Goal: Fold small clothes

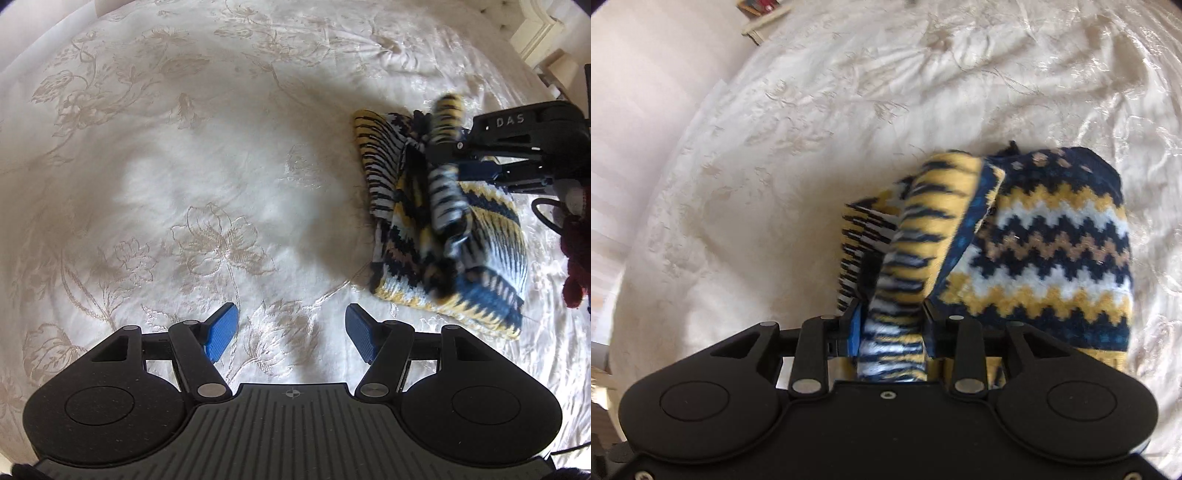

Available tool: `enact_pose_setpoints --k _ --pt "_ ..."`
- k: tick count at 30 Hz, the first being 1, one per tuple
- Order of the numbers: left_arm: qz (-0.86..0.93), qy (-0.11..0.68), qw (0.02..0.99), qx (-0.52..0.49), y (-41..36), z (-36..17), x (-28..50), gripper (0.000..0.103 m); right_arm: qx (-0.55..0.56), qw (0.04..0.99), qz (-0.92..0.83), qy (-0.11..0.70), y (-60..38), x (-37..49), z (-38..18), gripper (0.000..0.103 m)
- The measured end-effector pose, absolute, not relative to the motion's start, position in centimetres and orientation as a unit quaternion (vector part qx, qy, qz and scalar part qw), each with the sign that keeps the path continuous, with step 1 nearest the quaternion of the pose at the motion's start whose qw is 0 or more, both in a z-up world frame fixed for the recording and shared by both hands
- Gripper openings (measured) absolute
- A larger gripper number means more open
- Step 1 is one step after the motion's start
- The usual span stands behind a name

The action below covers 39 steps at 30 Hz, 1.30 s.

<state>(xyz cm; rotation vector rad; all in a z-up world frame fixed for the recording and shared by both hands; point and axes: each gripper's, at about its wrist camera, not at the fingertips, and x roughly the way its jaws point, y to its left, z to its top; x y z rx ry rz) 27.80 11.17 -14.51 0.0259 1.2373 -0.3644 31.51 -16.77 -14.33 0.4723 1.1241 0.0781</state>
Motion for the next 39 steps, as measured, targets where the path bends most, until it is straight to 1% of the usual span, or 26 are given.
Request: enact_pose_setpoints --k 4,6,8,10,13,15,17,24,31,34,37,39 --pt "-0.178 0.573 0.8 0.017 10.6 -14.2 28.4 0.063 0.231 0.839 0.057 0.489 -17.3 30.3 -12.5 0.045" --pt "-0.185 0.57 0.8 0.02 10.2 -13.9 29.0 0.063 0.218 0.847 0.057 0.482 -17.6 29.4 -11.7 0.048" --pt "-0.192 0.569 0.8 0.022 9.8 -13.8 29.8 0.063 0.189 0.855 0.06 0.48 -17.5 28.0 -11.0 0.053" --pt "-0.2 0.567 0.799 0.022 9.2 -13.5 30.6 0.063 0.145 0.862 0.068 0.481 -16.9 26.6 -10.7 0.057" --pt "-0.213 0.564 0.798 0.02 8.2 -13.2 31.9 0.063 0.076 0.866 0.084 0.488 -15.3 24.4 -10.9 0.057" --pt "-0.223 0.562 0.796 0.015 7.4 -12.9 32.9 0.063 0.033 0.867 0.092 0.489 -14.0 23.0 -11.3 0.06" --pt "-0.235 0.563 0.792 0.005 6.6 -12.6 33.9 0.063 -0.012 0.867 0.104 0.487 -12.5 21.5 -11.9 0.064" --pt "-0.277 0.582 0.763 -0.044 2.9 -13.1 37.2 0.063 -0.141 0.868 0.121 0.46 -7.8 18.9 -14.3 0.064" --pt "-0.299 0.597 0.743 -0.051 -1.4 -15.3 39.1 0.063 -0.209 0.859 0.113 0.453 -5.8 18.9 -16.3 0.063" --pt "-0.299 0.596 0.744 -0.045 -2.6 -15.9 39.6 0.061 -0.23 0.858 0.108 0.447 -5.5 18.7 -16.6 0.059" --pt "-0.294 0.594 0.748 -0.038 -3.2 -16.5 40.0 0.06 -0.242 0.856 0.111 0.442 -5.2 18.4 -16.7 0.053" --pt "-0.285 0.596 0.75 -0.036 -3.4 -16.8 40.2 0.059 -0.254 0.857 0.111 0.435 -4.9 18.1 -16.6 0.052"
